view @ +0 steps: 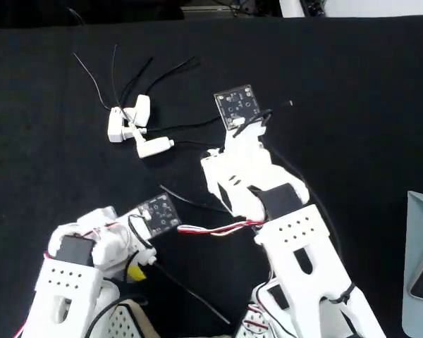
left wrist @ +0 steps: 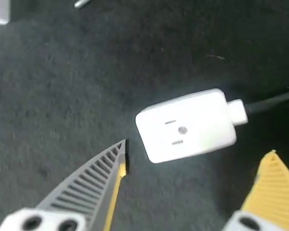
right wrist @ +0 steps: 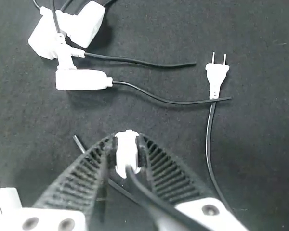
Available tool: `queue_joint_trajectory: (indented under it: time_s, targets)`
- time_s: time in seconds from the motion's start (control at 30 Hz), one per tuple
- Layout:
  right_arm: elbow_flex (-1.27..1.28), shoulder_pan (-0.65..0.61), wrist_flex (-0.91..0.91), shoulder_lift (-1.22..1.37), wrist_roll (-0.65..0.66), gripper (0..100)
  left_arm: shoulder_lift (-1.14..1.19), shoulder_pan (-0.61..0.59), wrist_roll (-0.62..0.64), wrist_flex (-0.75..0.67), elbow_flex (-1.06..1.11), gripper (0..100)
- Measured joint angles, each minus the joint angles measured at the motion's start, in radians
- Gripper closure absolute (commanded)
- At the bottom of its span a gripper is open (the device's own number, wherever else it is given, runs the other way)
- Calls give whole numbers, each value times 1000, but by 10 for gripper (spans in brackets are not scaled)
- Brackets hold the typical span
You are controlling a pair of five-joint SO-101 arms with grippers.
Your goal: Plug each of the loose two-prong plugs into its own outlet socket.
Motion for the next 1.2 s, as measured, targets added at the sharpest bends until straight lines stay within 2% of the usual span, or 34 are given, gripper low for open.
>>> queue_joint_trajectory:
  time_s: [0.17, 0.43, 0.6, 0.77, 0.87, 1.2]
  targets:
    - [0, 0, 0, 0, 0, 986, 3, 18, 44, -144, 74, 598]
    - [0, 38, 0, 0, -2, 986, 3, 51, 141, -315, 176, 697]
    - [0, 48, 0, 0, -2, 986, 3, 87, 158, -338, 187, 722]
    - [0, 48, 0, 0, -2, 986, 3, 89, 230, -338, 186, 727]
    - [0, 48, 0, 0, -2, 986, 3, 89, 272, -296, 149, 776]
    - [0, 48, 0, 0, -2, 986, 3, 87, 298, 84, -170, 809]
